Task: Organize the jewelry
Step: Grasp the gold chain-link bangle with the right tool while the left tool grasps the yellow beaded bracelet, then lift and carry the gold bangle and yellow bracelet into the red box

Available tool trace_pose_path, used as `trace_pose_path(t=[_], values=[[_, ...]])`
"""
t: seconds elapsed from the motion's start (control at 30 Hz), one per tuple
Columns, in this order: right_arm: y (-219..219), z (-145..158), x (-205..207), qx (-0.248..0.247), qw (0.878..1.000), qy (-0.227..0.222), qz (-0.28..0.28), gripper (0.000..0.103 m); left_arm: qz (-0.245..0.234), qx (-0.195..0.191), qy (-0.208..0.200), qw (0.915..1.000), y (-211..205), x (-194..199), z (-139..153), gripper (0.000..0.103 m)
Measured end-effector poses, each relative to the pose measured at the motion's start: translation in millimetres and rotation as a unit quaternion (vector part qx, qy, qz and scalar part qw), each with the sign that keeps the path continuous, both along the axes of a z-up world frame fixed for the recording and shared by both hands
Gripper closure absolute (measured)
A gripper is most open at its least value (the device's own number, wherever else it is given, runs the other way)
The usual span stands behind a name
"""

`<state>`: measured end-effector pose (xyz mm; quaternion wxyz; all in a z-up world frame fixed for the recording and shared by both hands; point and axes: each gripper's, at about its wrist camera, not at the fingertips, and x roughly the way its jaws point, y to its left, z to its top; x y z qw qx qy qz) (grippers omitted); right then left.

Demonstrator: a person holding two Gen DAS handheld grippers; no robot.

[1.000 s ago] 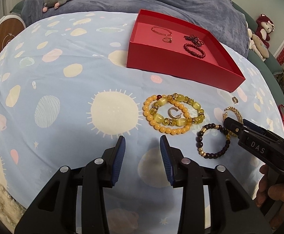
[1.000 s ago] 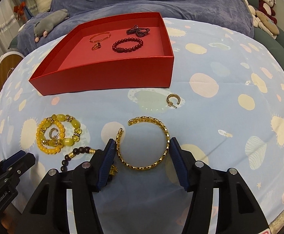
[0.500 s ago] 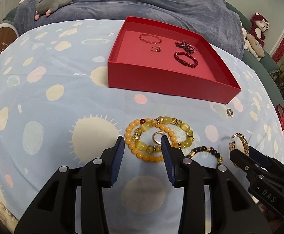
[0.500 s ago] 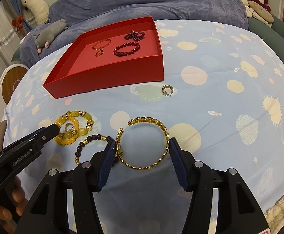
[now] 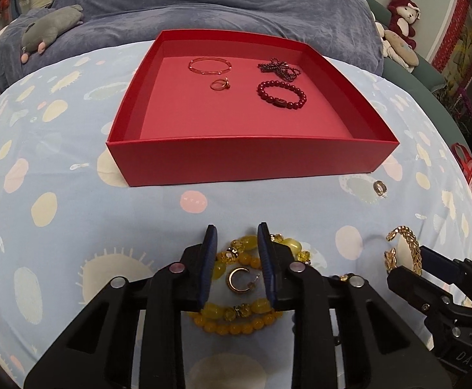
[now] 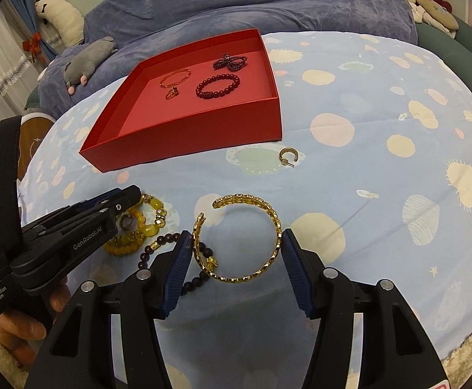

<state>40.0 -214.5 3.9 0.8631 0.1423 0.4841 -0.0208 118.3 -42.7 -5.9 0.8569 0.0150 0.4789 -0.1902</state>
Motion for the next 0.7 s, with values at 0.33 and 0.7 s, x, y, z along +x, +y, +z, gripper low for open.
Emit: trace_pose_path(t=[0.33,0.7], values=[[5,1,-4,0.002,1.000,0.000,0.008,0.049,0.004,-0.021,0.017,0.9996,5,-29,-2,0.094],[8,16,-8,0.002,1.000,-0.017,0.012,0.049,0.025,-0.046,0.023,0.9984,11,-36,17,0.094]])
